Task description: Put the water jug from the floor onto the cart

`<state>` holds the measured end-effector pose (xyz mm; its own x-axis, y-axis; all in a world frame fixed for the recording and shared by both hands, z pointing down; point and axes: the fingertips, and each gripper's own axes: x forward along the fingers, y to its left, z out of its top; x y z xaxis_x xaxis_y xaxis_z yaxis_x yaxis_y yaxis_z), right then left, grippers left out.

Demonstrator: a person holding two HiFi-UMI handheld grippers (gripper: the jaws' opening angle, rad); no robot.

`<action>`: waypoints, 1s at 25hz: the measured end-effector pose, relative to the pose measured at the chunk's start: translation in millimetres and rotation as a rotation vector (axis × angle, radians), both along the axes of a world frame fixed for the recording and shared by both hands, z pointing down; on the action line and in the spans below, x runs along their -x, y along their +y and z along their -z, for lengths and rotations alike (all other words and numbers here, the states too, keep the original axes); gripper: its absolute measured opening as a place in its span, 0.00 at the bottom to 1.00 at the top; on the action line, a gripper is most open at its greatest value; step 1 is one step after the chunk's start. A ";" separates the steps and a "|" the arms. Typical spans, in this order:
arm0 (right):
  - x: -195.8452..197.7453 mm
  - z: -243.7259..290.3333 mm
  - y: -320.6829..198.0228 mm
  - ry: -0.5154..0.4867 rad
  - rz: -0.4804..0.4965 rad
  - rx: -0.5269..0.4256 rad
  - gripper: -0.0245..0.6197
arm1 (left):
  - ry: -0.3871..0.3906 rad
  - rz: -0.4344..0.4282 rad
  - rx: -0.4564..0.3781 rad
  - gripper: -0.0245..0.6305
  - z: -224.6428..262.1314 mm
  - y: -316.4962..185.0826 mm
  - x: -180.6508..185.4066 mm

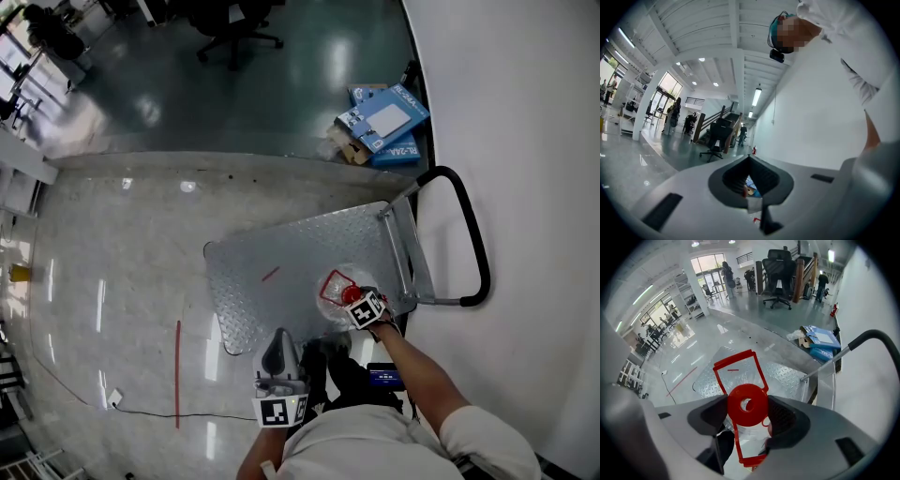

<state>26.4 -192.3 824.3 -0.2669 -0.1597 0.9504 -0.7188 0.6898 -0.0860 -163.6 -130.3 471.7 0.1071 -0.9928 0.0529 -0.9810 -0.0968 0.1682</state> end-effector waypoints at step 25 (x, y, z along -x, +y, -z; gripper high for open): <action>-35.3 362.7 19.8 -0.563 -0.247 -1.015 0.10 | 0.008 -0.136 -0.153 0.04 67.6 13.2 -37.7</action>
<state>61.7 -172.5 461.6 -0.4632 -0.8784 0.1176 -0.8781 0.4728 0.0735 -125.9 -117.1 404.2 0.2402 -0.9657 -0.0988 -0.9559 -0.2530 0.1489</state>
